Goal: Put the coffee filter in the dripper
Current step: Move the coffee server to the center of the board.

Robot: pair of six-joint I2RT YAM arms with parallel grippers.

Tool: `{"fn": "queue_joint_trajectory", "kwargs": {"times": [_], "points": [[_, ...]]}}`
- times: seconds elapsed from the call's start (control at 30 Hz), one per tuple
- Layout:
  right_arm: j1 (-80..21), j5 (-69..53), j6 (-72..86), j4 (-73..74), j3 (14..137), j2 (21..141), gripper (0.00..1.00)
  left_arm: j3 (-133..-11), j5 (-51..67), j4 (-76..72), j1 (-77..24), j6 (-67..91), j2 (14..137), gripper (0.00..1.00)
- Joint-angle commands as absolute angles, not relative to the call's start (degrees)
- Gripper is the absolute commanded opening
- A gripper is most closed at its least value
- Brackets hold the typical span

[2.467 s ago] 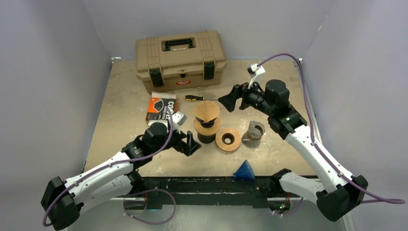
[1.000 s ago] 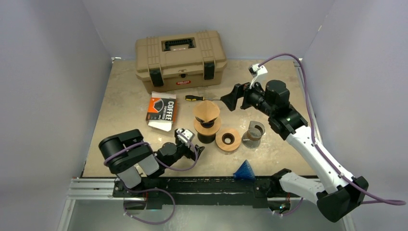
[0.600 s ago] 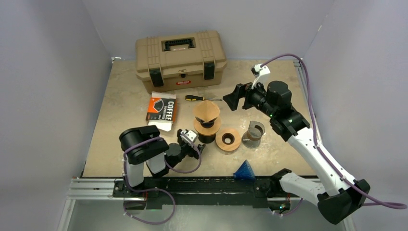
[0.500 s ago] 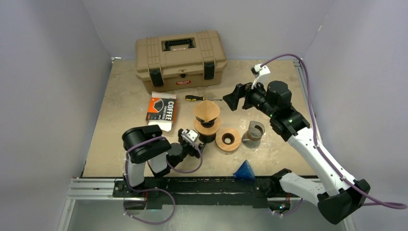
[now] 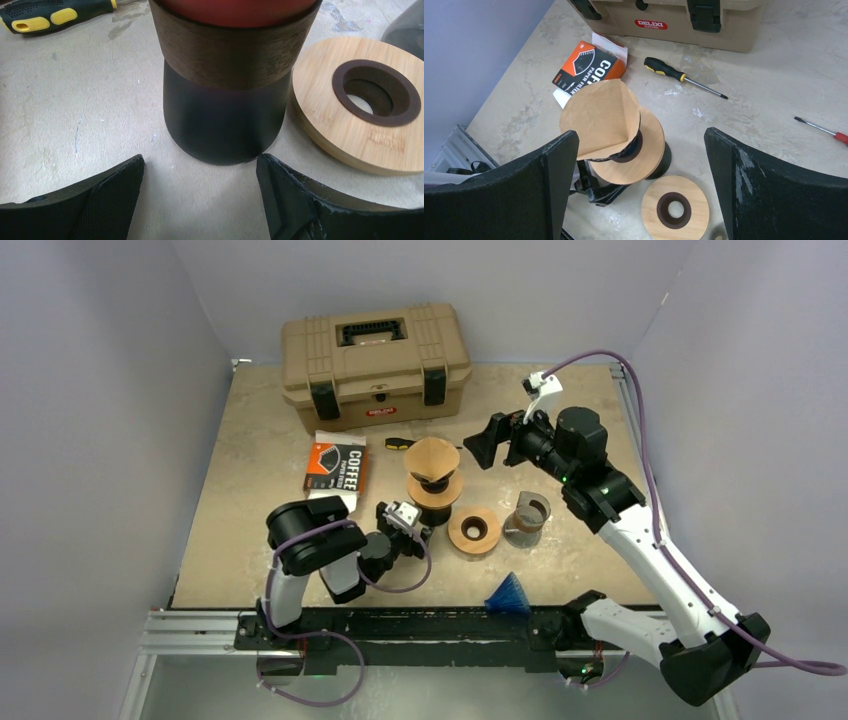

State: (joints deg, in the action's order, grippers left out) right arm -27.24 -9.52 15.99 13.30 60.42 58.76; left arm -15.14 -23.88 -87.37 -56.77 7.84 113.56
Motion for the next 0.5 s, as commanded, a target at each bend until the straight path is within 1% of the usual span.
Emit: {"fn": "queue_joint_trajectory", "kwargs": {"times": [0.0, 0.33, 0.47], "points": [[-27.1, -8.4, 15.0, 13.2, 63.2, 58.6, 0.99, -17.3, -26.1, -95.4, -56.5, 9.3, 116.6, 0.82], [-27.1, -8.3, 14.8, 14.1, 63.0, 58.5, 0.99, -21.5, -27.1, -96.4, -56.5, 10.0, 120.4, 0.85], [-27.1, -7.8, 14.8, 14.4, 62.8, 58.1, 0.99, -23.4, -27.5, -91.6, -56.5, 9.9, 119.0, 0.87]]}}
